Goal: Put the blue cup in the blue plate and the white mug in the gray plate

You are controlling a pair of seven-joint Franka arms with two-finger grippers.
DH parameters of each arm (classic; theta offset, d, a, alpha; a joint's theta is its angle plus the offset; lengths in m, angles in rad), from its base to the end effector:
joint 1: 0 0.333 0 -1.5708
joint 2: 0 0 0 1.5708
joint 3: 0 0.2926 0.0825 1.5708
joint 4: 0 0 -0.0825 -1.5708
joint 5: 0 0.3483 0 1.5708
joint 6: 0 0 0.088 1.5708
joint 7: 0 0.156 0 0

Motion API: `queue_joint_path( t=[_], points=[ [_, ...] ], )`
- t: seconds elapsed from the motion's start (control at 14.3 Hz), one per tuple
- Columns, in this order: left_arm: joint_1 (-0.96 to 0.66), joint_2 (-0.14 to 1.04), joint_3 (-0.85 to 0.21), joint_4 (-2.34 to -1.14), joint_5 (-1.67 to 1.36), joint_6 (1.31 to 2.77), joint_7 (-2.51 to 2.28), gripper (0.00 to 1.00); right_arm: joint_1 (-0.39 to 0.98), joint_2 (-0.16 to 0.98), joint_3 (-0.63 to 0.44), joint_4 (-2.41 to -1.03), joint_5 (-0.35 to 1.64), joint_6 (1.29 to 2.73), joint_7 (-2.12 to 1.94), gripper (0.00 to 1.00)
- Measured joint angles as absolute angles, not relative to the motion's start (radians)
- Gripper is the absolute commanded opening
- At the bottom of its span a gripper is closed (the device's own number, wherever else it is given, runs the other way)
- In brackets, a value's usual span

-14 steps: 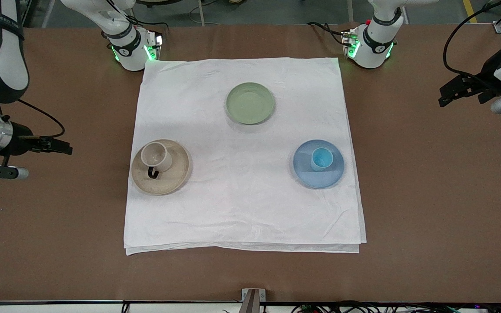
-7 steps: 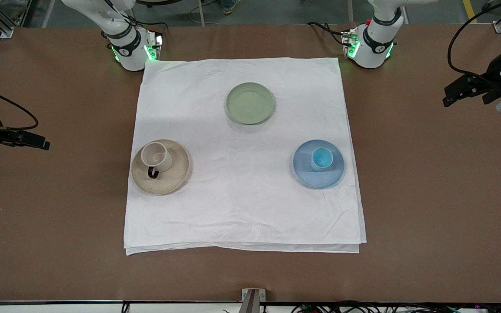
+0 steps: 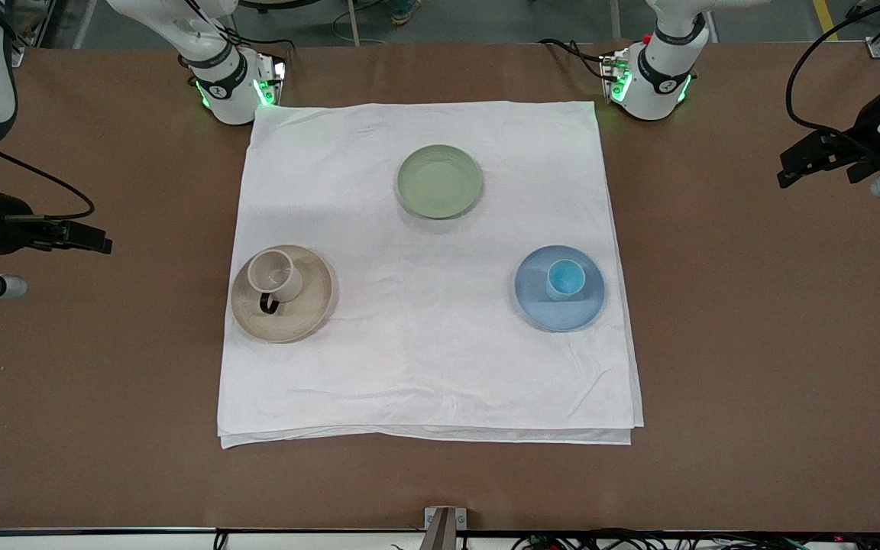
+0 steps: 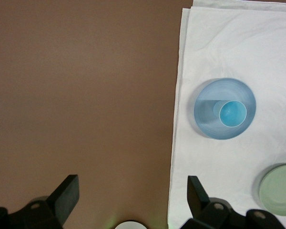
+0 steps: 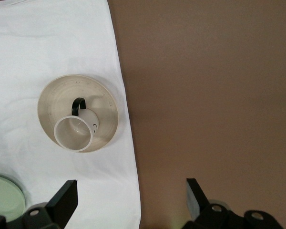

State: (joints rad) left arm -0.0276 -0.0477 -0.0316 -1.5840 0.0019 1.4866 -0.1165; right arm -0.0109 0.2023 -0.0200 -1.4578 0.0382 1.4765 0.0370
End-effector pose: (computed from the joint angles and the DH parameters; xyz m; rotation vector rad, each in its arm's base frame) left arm 0.4930 -0.0292 0.5635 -3.1316 -0.0900 0.0771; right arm 0.5519 -0.0100 0.4848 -3.0931 0.1048 0.2850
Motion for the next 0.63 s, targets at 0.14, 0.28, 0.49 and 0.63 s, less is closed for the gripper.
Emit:
queue_joint_path(
  t=[0.14,0.28,0.49,0.63],
  points=[
    [-0.028,-0.048,-0.032,-1.584,0.002,1.487,-0.116,1.00,-0.011,0.184,-0.021,-1.470,0.038,1.478,0.037,1.00],
    [-0.028,-0.048,-0.033,-1.584,0.002,1.487,-0.116,1.00,-0.011,0.145,-0.022,-1.509,0.037,1.494,0.037,1.00],
    [-0.028,-0.048,-0.033,-1.584,0.002,1.487,-0.116,1.00,-0.011,0.069,-0.022,-1.579,0.037,1.510,0.037,1.00],
    [-0.028,-0.048,-0.033,-1.584,0.002,1.487,-0.116,1.00,-0.011,0.028,-0.021,-1.612,0.037,1.513,0.037,1.00]
  ],
)
